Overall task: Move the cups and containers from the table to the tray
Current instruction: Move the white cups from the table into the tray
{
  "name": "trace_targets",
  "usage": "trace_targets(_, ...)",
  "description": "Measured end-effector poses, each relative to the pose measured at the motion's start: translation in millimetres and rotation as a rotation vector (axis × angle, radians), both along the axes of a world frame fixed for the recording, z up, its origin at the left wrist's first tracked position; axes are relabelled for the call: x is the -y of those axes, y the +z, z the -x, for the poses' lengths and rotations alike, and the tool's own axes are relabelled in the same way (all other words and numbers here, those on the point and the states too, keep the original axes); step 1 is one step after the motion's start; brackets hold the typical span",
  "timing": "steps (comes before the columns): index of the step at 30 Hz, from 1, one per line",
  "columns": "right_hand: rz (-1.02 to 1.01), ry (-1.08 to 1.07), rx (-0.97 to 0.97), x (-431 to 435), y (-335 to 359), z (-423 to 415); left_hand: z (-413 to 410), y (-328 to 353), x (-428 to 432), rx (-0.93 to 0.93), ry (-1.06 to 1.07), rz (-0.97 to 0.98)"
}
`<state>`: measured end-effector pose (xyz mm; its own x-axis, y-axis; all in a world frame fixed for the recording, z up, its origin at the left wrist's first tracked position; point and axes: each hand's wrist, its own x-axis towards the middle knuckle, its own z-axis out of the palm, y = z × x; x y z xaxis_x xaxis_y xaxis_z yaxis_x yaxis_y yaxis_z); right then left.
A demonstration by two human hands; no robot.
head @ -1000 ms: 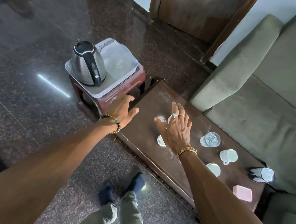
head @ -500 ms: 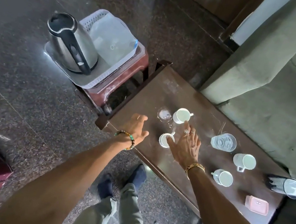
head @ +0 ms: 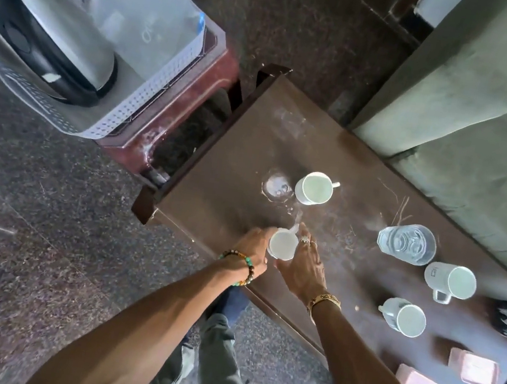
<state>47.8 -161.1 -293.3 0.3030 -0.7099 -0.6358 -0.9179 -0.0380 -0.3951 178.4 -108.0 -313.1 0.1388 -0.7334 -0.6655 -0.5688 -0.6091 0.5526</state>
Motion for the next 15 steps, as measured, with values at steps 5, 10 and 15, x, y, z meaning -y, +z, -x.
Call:
trace_targets(5,0.038,-0.070,0.037,-9,-5,-5,-4,-5,7,-0.200,0.178,-0.042)
trace_targets(10,0.070,-0.003,0.094,-6,40,-24,-33,41,16,-0.217,0.258,-0.017)
trace_targets(15,0.155,0.182,0.146,41,125,-77,-89,136,39,-0.156,0.271,0.087)
